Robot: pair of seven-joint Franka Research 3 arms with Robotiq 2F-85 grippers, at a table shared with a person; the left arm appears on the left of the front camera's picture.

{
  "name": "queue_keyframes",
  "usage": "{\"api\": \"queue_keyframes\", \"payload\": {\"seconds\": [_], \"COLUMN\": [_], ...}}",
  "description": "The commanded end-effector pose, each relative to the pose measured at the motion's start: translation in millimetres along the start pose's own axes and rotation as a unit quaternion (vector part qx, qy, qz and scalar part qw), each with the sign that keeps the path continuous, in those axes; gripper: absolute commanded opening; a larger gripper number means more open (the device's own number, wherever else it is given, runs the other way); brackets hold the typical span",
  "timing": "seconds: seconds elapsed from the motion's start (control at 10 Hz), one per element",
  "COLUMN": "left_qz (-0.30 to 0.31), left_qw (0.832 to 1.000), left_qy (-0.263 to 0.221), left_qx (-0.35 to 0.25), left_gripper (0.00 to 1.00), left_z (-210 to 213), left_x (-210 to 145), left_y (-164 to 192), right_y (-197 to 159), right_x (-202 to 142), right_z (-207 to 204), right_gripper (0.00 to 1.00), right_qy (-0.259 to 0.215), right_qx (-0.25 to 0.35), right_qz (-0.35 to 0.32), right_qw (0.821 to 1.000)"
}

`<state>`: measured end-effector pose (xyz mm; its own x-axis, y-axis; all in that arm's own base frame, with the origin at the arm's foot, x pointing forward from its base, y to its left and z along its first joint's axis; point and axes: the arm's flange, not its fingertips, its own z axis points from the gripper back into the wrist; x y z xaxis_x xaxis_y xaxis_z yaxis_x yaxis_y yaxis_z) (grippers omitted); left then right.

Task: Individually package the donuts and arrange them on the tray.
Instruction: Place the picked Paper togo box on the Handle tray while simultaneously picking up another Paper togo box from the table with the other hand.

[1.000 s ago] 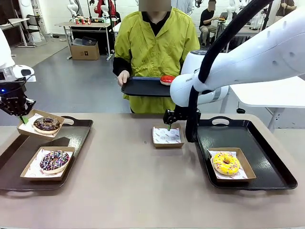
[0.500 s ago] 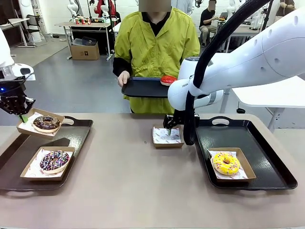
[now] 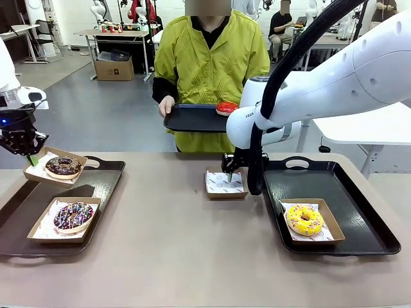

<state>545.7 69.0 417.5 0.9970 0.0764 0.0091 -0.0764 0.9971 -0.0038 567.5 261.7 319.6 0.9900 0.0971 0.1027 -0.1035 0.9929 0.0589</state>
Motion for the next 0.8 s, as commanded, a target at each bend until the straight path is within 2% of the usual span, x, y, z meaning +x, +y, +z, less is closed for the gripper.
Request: {"api": "queue_keyframes", "payload": {"seconds": [0.0,0.3,0.4,0.6,0.7], "left_qz": [0.006,0.015,0.019,0.02,0.022], "left_qw": [1.0,1.0,1.0,1.0,0.999], "left_qy": [0.002,0.007,0.007,0.013,0.018], "left_qx": [0.016,0.018,0.019,0.02,0.02], "left_gripper": [0.01,0.01,0.01,0.01,0.17], "left_z": [-7.0,-14.3,-18.3,-25.3,-26.4], "left_x": [6.0,11.7,14.6,17.7,19.2], "left_y": [-7.3,-9.5,-8.9,-9.4,-10.0], "right_y": [0.7,0.8,1.1,1.0,1.4], "right_x": [-0.6,-1.6,-1.7,-2.1,-2.1], "right_z": [-1.4,-1.3,-1.3,-1.6,-1.6], "right_gripper": [0.03,0.0,0.03,0.0,0.0], "right_qy": [-0.012,-0.01,-0.01,-0.008,-0.007], "right_qx": [-0.002,-0.001,-0.001,-0.002,-0.002], "right_qz": [-0.006,-0.005,-0.005,-0.006,-0.007], "right_qw": [1.0,1.0,1.0,1.0,1.0]}}
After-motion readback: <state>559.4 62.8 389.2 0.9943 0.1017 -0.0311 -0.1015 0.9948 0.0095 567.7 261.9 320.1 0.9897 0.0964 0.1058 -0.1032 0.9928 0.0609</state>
